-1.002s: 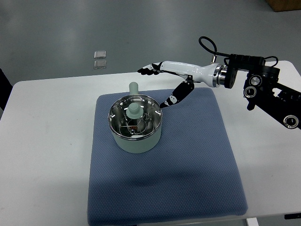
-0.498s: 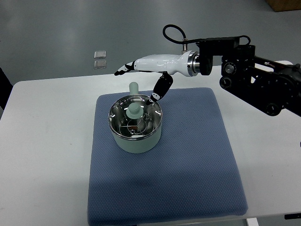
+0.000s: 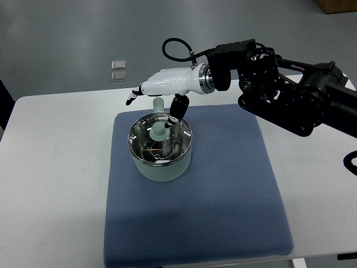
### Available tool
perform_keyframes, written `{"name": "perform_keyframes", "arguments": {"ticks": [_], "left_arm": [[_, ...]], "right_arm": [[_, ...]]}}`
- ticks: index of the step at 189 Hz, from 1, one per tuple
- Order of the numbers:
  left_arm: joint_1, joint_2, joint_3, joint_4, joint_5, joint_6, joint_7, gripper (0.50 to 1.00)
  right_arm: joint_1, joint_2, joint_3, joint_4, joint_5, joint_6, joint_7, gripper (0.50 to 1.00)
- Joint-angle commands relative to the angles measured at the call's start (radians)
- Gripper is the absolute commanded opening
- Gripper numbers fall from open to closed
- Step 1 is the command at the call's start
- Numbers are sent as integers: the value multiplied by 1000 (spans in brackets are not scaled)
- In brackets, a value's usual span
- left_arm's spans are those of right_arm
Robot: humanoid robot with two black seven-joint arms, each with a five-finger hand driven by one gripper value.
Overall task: Open lid and place right of pot
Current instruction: 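Reach the right hand over the saucepan toward the lid's green knob, then lower the right hand and close its fingers around the green knob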
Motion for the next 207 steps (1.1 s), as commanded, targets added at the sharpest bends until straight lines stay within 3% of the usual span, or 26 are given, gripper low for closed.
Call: {"name": "perform_keyframes", "arguments": {"ticks": [1,70,207], "left_arm": [[0,0,0,0,0,0,0,1000],[0,0,0,0,0,0,0,1000],[0,0,0,0,0,0,0,1000]], "right_arm": [[2,3,-11,-7,-20,7,0,870],[2,3,-34,-8,-48,51,0,840],[17,60,-50,-36,-91,53,-17,758]]}}
